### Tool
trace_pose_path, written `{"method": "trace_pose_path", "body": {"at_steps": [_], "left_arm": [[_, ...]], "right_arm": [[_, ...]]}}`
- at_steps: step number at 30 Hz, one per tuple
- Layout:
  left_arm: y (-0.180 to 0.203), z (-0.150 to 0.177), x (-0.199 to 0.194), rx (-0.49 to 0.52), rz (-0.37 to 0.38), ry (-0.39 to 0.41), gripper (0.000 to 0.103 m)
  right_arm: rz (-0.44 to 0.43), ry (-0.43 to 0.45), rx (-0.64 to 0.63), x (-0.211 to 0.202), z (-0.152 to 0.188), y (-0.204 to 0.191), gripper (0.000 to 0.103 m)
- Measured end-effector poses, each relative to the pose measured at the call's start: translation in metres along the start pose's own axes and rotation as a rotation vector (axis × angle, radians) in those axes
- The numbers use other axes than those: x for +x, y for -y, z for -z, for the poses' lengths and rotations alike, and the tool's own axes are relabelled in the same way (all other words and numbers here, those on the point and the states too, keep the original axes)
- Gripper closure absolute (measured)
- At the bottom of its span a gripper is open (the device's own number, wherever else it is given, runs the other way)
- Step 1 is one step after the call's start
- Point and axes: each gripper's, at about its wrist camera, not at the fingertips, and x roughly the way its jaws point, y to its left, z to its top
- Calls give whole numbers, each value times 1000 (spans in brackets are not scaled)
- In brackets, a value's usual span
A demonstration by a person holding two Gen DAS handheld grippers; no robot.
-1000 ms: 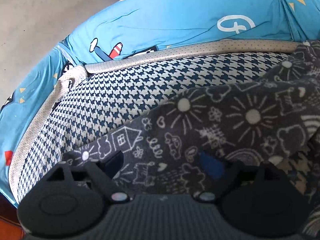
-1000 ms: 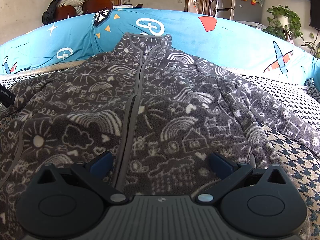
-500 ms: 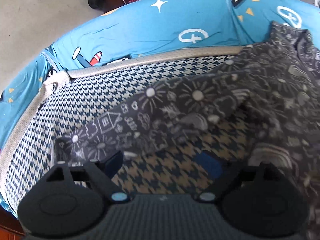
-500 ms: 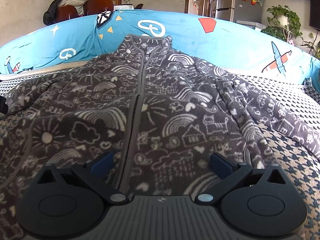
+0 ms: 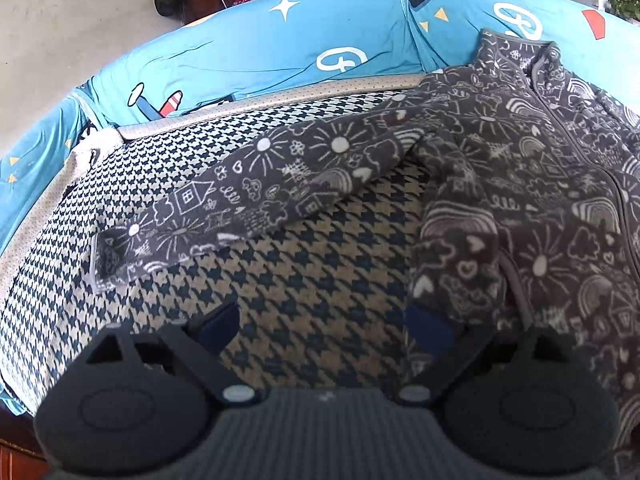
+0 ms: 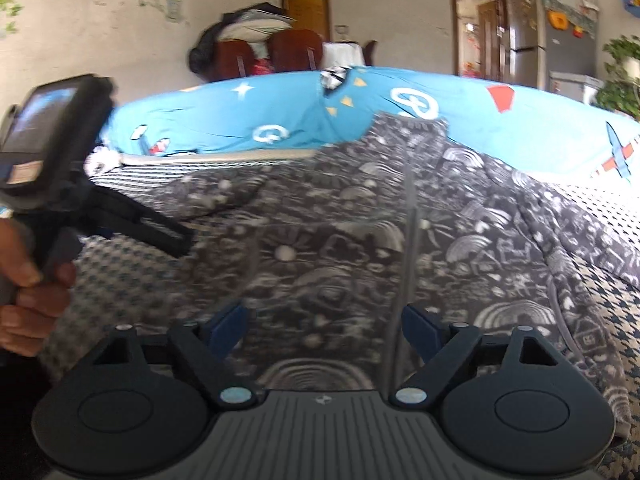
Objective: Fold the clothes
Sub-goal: 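Grasp the side edge of the grey doodle jacket with the right gripper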
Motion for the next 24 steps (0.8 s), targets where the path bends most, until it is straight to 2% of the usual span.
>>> {"method": "trace_pose_path", "body": {"at_steps": [4, 6, 11, 17, 19, 24], "left_arm": [[-13, 7, -6, -46, -3, 1, 8], [-21, 10, -7, -66, -28, 5, 8], [-42, 13, -9, -108, -84, 8, 7], [-64, 14, -10, -170, -74, -9, 7], [-69, 14, -11, -189, -65, -10, 7], [-76, 13, -13, -226, -36, -9, 6]], "right_arm": [[-102, -8, -76, -12, 0, -28, 31], [-149, -16, -125, -14, 1, -45, 35], [-232, -31, -237, -11, 0, -81, 37], [-252, -92, -319, 13, 6, -104, 38], [-251, -110, -357, 21, 7, -109, 41], [-221, -135, -423, 38, 14, -114, 61]]}}
